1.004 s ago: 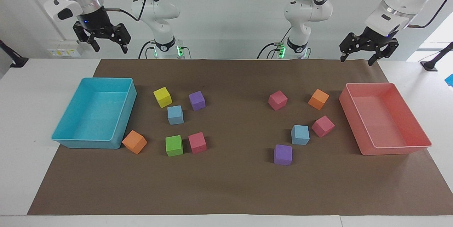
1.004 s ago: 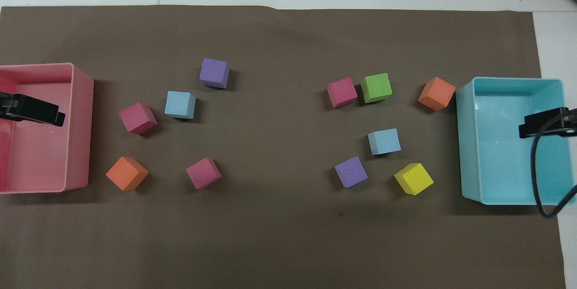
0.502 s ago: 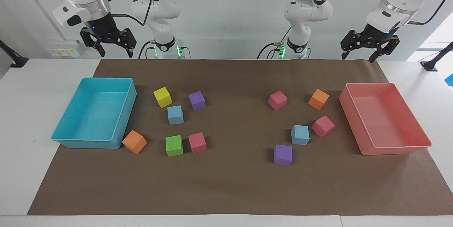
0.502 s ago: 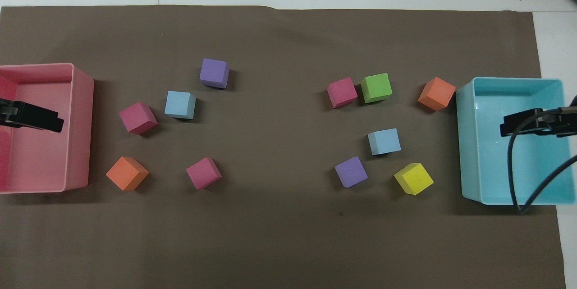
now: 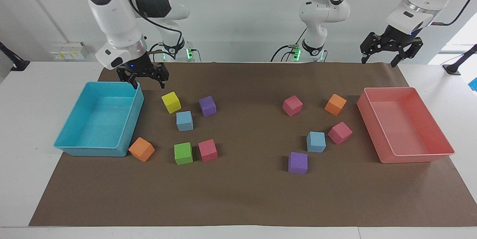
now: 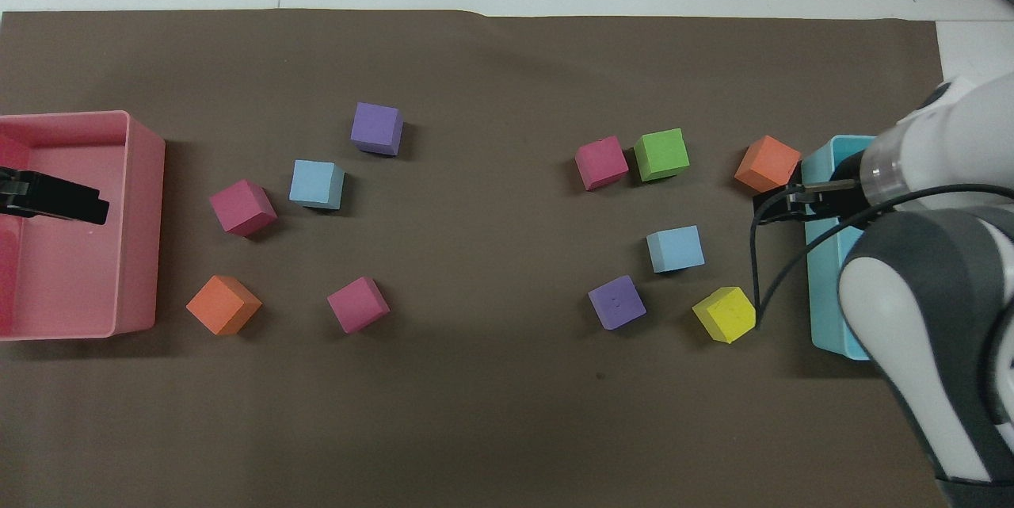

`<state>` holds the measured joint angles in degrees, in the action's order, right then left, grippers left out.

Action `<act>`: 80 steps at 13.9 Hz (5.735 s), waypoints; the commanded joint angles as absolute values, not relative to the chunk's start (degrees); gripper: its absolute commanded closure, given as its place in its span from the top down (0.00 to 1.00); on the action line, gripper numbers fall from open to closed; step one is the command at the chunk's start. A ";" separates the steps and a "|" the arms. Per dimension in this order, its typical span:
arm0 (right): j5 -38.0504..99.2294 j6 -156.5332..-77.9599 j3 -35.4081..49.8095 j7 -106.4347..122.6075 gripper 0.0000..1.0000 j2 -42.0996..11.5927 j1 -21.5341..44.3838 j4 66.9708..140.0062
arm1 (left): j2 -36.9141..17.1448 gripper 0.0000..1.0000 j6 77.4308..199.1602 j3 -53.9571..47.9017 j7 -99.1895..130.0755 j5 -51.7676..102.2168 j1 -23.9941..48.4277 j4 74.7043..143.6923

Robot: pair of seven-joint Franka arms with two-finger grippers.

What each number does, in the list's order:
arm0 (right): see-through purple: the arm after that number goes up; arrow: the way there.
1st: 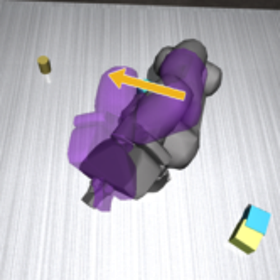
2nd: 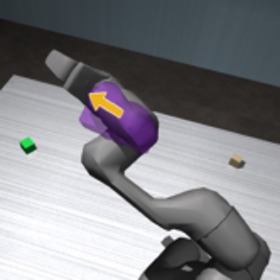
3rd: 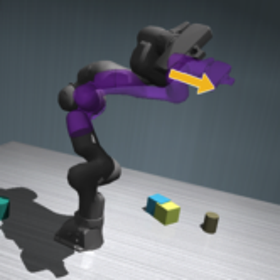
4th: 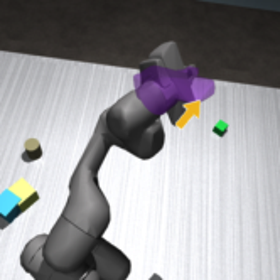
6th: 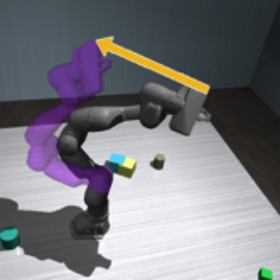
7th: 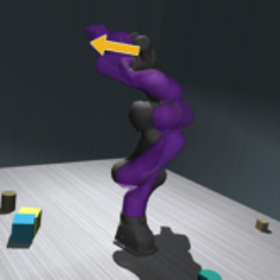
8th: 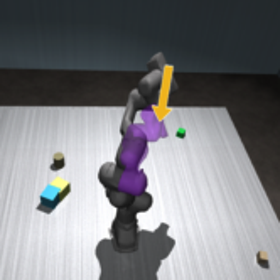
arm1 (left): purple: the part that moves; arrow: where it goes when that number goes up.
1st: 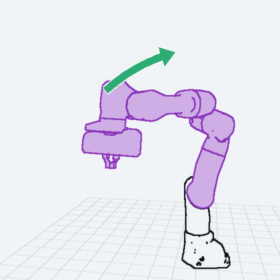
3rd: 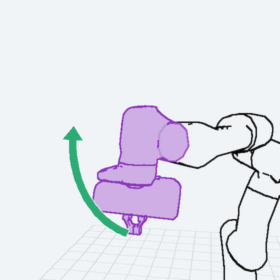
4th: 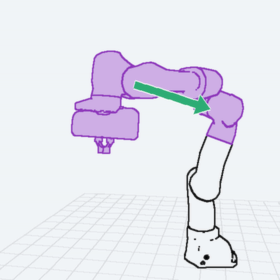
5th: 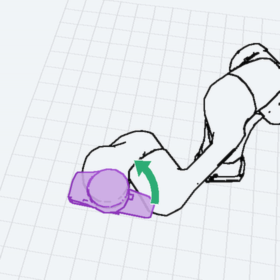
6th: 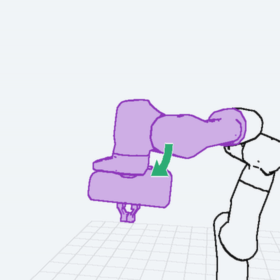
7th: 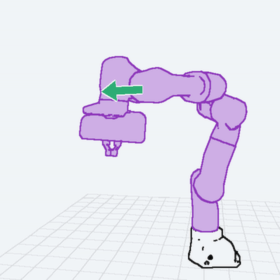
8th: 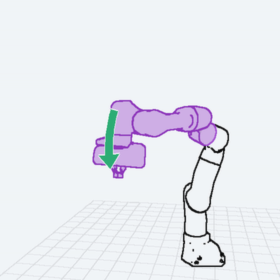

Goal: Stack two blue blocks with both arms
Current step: 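Reach the right gripper to the light blue cube and grasp it, then lift the light blue cube with the right gripper toward table center, then lower the light blue cube at table center and open the right gripper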

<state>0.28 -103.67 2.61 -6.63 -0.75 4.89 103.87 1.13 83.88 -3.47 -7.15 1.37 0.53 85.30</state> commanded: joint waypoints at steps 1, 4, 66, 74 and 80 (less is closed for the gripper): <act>1.14 -107.91 2.72 -9.84 1.00 -4.46 7.98 105.99 | 2.55 1.00 85.43 -3.43 -7.73 0.53 0.70 87.19; 1.14 -117.58 2.81 -8.27 1.00 -5.27 8.79 111.69 | 2.55 1.00 84.82 -3.43 -7.38 0.88 0.62 87.10; -4.39 -130.96 2.81 -37.61 0.00 -32.70 31.82 92.55 | 2.72 1.00 83.50 -3.08 -7.21 0.88 -0.18 87.19; -4.66 -131.04 2.90 -40.87 0.00 -32.70 32.26 93.87 | 2.72 1.00 83.50 -3.08 -7.21 0.88 -0.18 87.19; -5.80 -130.69 2.90 -37.09 0.04 -32.43 32.43 94.31 | 2.72 1.00 83.50 -3.08 -7.21 0.88 -0.18 87.19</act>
